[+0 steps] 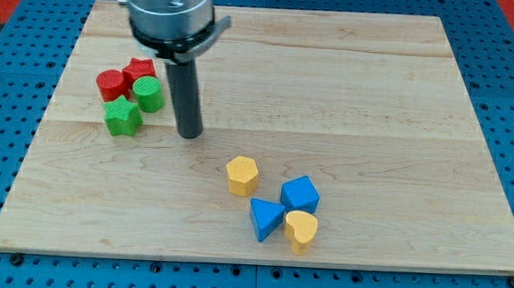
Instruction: Point at the red star
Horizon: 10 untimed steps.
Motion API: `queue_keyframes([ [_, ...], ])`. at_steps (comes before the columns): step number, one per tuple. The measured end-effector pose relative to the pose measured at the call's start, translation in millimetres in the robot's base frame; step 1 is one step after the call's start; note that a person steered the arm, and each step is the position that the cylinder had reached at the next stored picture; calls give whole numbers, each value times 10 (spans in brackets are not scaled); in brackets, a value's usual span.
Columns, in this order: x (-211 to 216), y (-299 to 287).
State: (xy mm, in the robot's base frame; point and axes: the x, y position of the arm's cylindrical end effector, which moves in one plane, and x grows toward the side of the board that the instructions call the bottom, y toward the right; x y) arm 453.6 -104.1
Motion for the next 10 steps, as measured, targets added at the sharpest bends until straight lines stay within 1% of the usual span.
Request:
queue_keyframes([
  [1, -269, 139],
  [2, -1120, 215],
  [3, -1757, -250],
  [4, -1961, -994],
  [5, -1978, -1315],
  [7, -1876, -1354],
  [8, -1513, -1278],
  [10, -408, -631],
])
